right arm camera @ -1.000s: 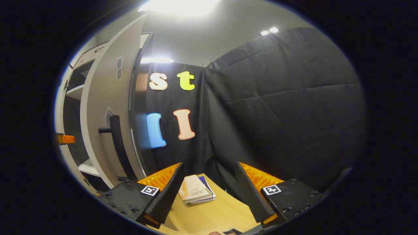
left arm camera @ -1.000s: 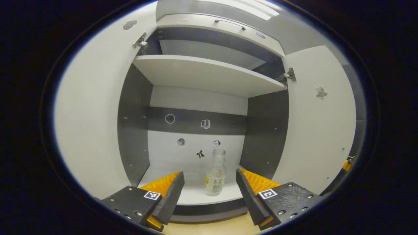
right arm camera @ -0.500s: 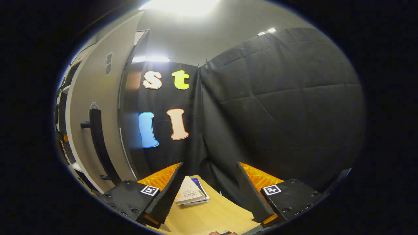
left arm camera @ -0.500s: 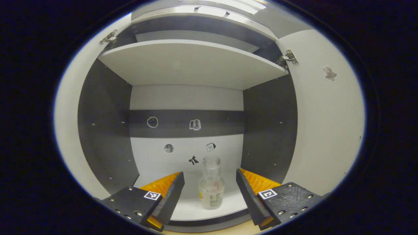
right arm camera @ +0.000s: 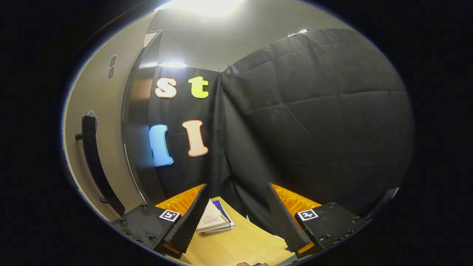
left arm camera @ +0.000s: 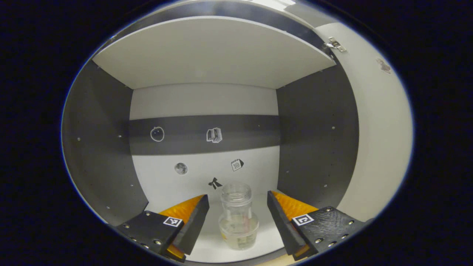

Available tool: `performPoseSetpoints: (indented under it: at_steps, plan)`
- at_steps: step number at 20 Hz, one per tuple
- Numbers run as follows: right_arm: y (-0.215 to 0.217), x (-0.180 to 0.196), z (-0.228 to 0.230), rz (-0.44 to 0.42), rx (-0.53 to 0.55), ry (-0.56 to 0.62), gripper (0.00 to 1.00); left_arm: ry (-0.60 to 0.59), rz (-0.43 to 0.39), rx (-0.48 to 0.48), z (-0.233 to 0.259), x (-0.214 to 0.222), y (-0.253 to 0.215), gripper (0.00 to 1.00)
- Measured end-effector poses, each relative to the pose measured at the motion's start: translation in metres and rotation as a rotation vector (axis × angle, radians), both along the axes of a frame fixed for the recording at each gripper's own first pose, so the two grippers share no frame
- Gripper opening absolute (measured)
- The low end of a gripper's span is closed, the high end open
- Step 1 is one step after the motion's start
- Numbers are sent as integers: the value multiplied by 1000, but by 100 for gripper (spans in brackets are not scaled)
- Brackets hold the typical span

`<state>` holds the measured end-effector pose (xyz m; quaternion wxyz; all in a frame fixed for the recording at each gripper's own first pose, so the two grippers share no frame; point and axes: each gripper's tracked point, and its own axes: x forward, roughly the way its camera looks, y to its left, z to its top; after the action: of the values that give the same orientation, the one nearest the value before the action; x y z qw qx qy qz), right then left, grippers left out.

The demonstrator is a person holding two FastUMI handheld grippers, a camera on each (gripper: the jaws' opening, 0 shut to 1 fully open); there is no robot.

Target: Grasp the bottle in the cabinet with the left hand and place it on the coaster, then close the right door with the right hand and the left door with the left hand.

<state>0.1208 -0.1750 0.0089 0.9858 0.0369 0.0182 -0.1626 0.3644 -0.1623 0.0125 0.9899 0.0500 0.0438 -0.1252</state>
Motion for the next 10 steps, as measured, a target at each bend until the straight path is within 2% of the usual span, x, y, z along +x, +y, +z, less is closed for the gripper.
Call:
performPoseSetpoints:
  at_steps: [2, 3, 5, 6, 10]
  plan:
    - [-2, 7, -2, -4, 5, 7, 99, 11, -5, -3, -6, 8, -2, 92]
    - [-3, 8, -1, -7, 8, 8, 99, 6, 12, -4, -9, 15, 3, 76]
    - [-5, 11, 1, -11, 12, -1, 99, 16, -5, -5, -11, 18, 0, 46]
    - [-7, 12, 0, -15, 11, -3, 99, 9, 10, -4, -9, 16, 4, 45]
    - [-6, 16, -3, -4, 43, -7, 95, -16, -32, -2, 1, 1, -1, 35]
